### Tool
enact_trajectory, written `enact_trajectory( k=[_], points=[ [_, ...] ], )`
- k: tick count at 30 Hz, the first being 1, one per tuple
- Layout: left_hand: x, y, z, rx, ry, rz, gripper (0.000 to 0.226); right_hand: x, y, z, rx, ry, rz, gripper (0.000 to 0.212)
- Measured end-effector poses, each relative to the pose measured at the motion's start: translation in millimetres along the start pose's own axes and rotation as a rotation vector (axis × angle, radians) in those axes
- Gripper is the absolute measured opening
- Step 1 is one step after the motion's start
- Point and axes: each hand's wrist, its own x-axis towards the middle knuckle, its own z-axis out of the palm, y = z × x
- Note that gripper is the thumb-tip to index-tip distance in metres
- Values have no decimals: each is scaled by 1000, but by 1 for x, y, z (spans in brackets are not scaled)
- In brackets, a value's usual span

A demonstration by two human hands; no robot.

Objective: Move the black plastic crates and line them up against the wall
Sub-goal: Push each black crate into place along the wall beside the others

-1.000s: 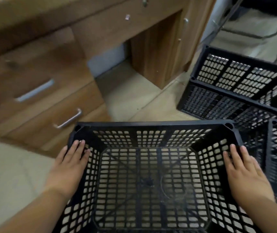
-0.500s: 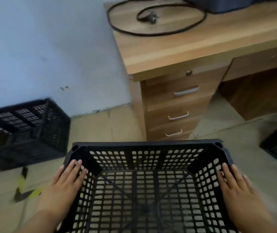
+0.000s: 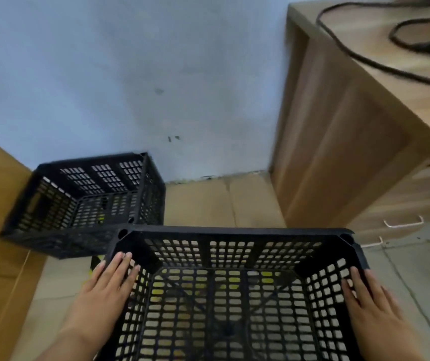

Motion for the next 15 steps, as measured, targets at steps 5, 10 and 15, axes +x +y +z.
enact_trajectory(
  k=[5, 10, 15],
  points=[
    [33, -52, 10, 28, -89, 20, 88, 62, -38, 11, -60, -30, -57, 57],
    [71, -78, 22, -7, -96, 58, 79, 125, -48, 22, -133, -28, -106, 55],
    [135, -105, 34, -90, -105, 65, 84, 193, -37, 44, -119, 10, -164, 59]
  ],
)
